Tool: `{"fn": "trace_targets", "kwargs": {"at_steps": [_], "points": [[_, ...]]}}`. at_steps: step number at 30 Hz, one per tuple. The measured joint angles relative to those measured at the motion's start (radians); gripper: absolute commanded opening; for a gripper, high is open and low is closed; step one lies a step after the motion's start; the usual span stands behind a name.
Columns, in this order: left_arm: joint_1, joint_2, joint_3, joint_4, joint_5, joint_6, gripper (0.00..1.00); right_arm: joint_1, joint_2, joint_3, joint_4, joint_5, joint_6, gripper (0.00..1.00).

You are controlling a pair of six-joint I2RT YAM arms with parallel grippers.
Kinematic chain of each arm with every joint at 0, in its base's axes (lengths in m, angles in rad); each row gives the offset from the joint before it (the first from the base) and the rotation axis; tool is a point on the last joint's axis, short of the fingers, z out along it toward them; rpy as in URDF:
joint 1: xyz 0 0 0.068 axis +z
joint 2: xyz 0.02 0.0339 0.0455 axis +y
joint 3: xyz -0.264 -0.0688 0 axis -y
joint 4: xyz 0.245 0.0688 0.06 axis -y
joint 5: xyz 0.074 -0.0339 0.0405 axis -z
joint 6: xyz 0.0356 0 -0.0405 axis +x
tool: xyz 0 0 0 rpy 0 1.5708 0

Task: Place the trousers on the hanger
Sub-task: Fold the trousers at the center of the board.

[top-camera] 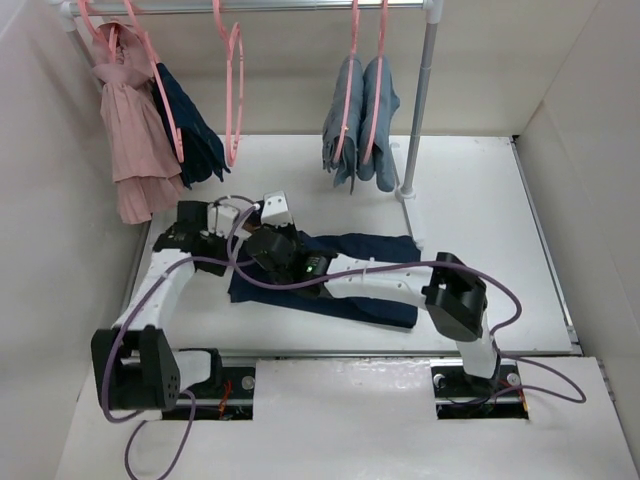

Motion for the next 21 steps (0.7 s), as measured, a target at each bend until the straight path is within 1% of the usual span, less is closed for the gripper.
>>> {"fn": "trace_targets", "kwargs": {"at_steps": [2,5,7,9,10,11,12,13,14,15,18,21], "points": [[0.043,-0.056,0.039,-0.018,-0.005,-0.007,0.60,0.000,0.006,-0.006,0.000,-0.040,0.015,0.00],[0.062,-0.132,0.092,-0.040,-0.006,-0.012,0.61,0.003,0.006,-0.006,0.005,-0.078,0.024,0.00],[0.063,-0.149,0.110,-0.053,-0.007,-0.025,0.62,0.005,0.012,-0.006,0.006,-0.101,0.013,0.00],[0.068,-0.150,0.113,-0.069,-0.011,-0.040,0.67,0.014,0.025,-0.008,0.010,-0.146,-0.014,0.00],[0.072,-0.148,0.113,-0.081,-0.013,-0.048,0.68,0.021,0.030,-0.014,0.011,-0.179,-0.033,0.02],[0.075,-0.148,0.113,-0.091,-0.016,-0.055,0.68,0.030,0.032,-0.023,0.013,-0.209,-0.050,0.18],[0.079,-0.148,0.113,-0.097,-0.020,-0.061,0.68,0.042,0.033,-0.036,0.014,-0.245,-0.068,0.31],[0.081,-0.148,0.113,-0.099,-0.024,-0.066,0.70,0.057,0.032,-0.051,0.016,-0.277,-0.081,0.53],[0.083,-0.148,0.113,-0.099,-0.026,-0.068,0.70,0.075,0.032,-0.066,0.018,-0.306,-0.097,1.00],[0.083,-0.148,0.114,-0.099,-0.024,-0.072,0.72,0.094,0.032,-0.080,0.021,-0.338,-0.116,1.00],[0.083,-0.148,0.115,-0.102,-0.010,-0.061,0.72,0.146,0.014,-0.135,0.026,-0.419,-0.158,1.00],[0.082,-0.147,0.116,-0.117,0.027,-0.036,0.73,0.168,-0.055,-0.199,0.024,-0.476,-0.162,1.00]]}}
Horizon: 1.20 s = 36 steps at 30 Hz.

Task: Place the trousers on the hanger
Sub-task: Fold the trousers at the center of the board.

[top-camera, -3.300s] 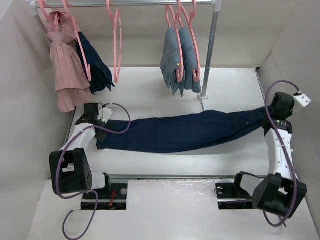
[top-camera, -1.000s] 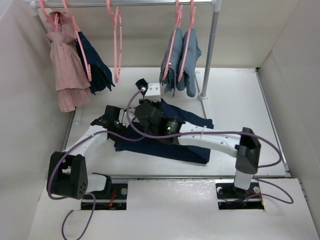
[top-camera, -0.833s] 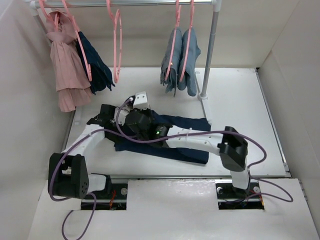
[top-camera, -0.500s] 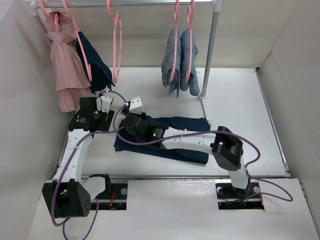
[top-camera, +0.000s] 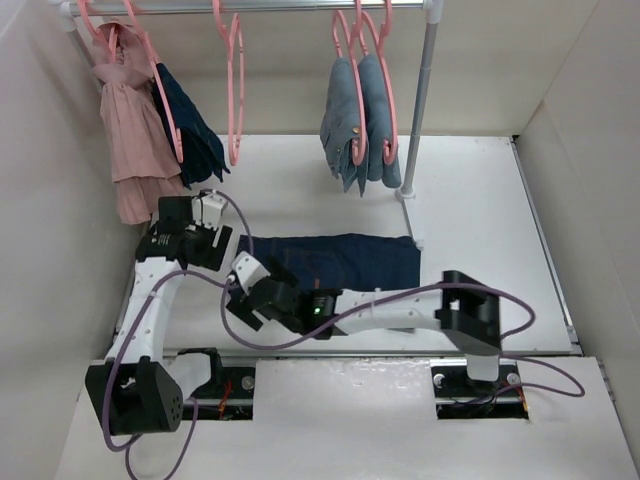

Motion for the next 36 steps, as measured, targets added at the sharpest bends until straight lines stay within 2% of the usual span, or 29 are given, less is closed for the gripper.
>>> {"fn": "trace_targets", "kwargs": {"at_steps": [4,7,10,12,17,21,24,25,30,31,32,34,35,36], "points": [[-0.023,0.013,0.001,0.008,0.051,0.028,0.75,-0.019,-0.219,-0.101,-0.036,-0.083,0.029,1.00],[-0.094,0.030,-0.011,0.064,0.065,0.036,0.78,-0.064,-0.400,-0.163,-0.068,-0.123,0.126,1.00],[-0.181,0.060,-0.048,0.143,0.058,0.041,0.84,-0.169,-0.563,-0.274,-0.134,-0.142,0.282,1.00],[-0.230,0.096,-0.081,0.188,0.036,0.047,0.84,-0.262,-0.623,-0.357,-0.211,-0.143,0.390,1.00],[-0.314,0.207,-0.175,0.295,-0.042,0.060,0.84,-0.507,-0.652,-0.576,-0.450,-0.151,0.652,1.00],[-0.363,0.267,-0.235,0.405,-0.148,0.068,0.82,-0.718,-0.666,-0.652,-0.599,-0.146,0.778,1.00],[-0.398,0.270,-0.266,0.476,-0.217,0.079,0.82,-0.830,-0.679,-0.660,-0.608,-0.138,0.797,1.00],[-0.408,0.266,-0.277,0.496,-0.236,0.082,0.81,-0.854,-0.674,-0.660,-0.594,-0.142,0.789,0.95],[-0.443,0.220,-0.357,0.609,-0.315,0.093,0.81,-0.913,-0.558,-0.660,-0.465,-0.270,0.683,0.87],[-0.444,0.208,-0.372,0.627,-0.323,0.093,0.81,-0.913,-0.523,-0.660,-0.437,-0.303,0.660,0.80],[-0.445,0.196,-0.386,0.638,-0.330,0.092,0.80,-0.913,-0.493,-0.657,-0.414,-0.325,0.633,0.57],[-0.442,0.173,-0.411,0.653,-0.335,0.090,0.80,-0.911,-0.464,-0.635,-0.388,-0.364,0.600,0.34],[-0.435,0.157,-0.421,0.650,-0.336,0.090,0.80,-0.911,-0.447,-0.624,-0.376,-0.376,0.587,0.15],[-0.419,0.133,-0.435,0.642,-0.334,0.090,0.80,-0.911,-0.431,-0.616,-0.365,-0.387,0.572,0.08]]}}
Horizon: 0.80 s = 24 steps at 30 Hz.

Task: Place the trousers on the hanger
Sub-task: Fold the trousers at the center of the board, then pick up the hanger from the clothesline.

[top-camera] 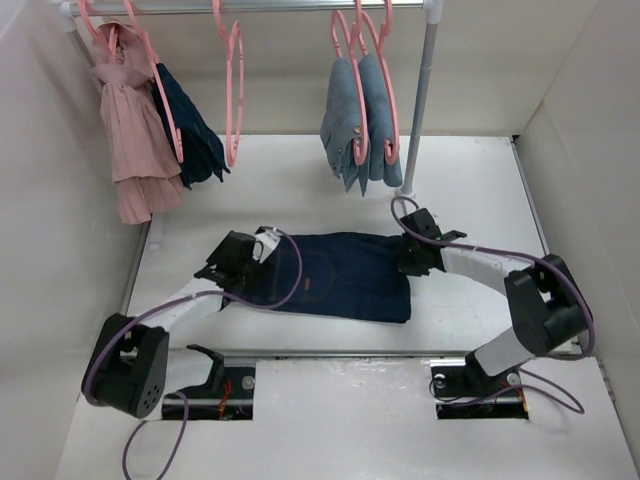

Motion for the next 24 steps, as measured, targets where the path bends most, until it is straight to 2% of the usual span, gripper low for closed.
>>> {"fn": "trace_targets", "kwargs": {"at_steps": [1,2,6,9,10,12,13,14,16,19,24], "points": [[0.018,-0.024,-0.012,-0.012,0.006,-0.002,0.80,-0.002,0.019,0.015,0.009,-0.015,-0.006,0.01],[0.032,-0.053,-0.021,-0.033,0.010,-0.001,0.81,-0.001,0.039,0.035,0.017,-0.031,-0.023,0.00],[0.079,-0.196,-0.045,-0.164,0.028,0.008,0.87,0.005,0.111,0.121,0.051,-0.059,-0.079,0.02],[0.094,-0.322,-0.033,-0.253,0.061,0.002,0.88,0.006,0.118,0.165,0.057,-0.059,-0.102,0.22],[0.097,-0.354,-0.018,-0.278,0.069,-0.008,0.88,0.006,0.116,0.172,0.058,-0.059,-0.106,0.43],[0.101,-0.386,0.035,-0.333,0.090,-0.038,0.88,0.001,0.104,0.174,0.057,-0.060,-0.117,0.61],[0.102,-0.398,0.071,-0.360,0.103,-0.053,0.88,-0.002,0.091,0.169,0.055,-0.061,-0.118,0.74],[0.104,-0.413,0.109,-0.388,0.122,-0.064,0.88,-0.005,0.072,0.161,0.051,-0.061,-0.121,0.79],[0.108,-0.458,0.214,-0.462,0.177,-0.082,0.85,-0.005,0.016,0.142,0.040,-0.055,-0.129,0.84],[0.108,-0.530,0.437,-0.525,0.293,-0.119,0.75,0.011,-0.092,0.121,0.015,-0.027,-0.132,0.84],[0.108,-0.529,0.860,-0.452,0.496,-0.286,0.72,0.072,-0.220,0.108,0.008,0.008,-0.135,0.84]]}}
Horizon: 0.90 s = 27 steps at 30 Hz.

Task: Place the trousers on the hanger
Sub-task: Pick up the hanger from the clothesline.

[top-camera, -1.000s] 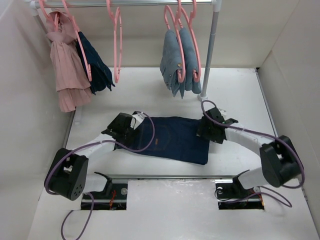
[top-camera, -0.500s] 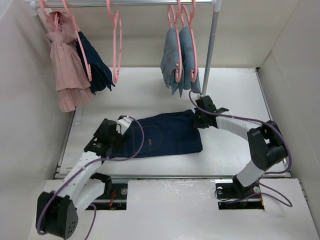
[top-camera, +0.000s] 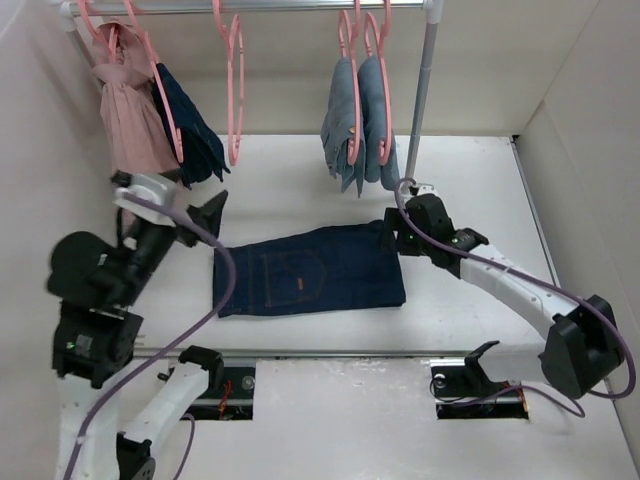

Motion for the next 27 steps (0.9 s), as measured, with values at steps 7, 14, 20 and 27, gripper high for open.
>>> {"fn": "trace_targets", "kwargs": {"at_steps": [7,14,20,27], "points": [[0.000,0.335,0.458,0.080,0.011,-0.200,0.84,0.051,0.015,-0.010,-0.006,0.027,0.000,0.84],[0.018,0.887,0.921,0.030,-0.081,-0.242,0.87,0.116,0.036,-0.057,-0.008,0.066,0.000,0.84],[0.026,1.076,0.909,-0.051,-0.214,-0.260,0.88,0.161,0.019,-0.075,-0.010,0.095,0.000,0.84],[0.028,1.030,0.773,-0.057,-0.291,-0.261,0.79,0.166,-0.118,-0.117,-0.016,0.116,0.000,0.85]]}}
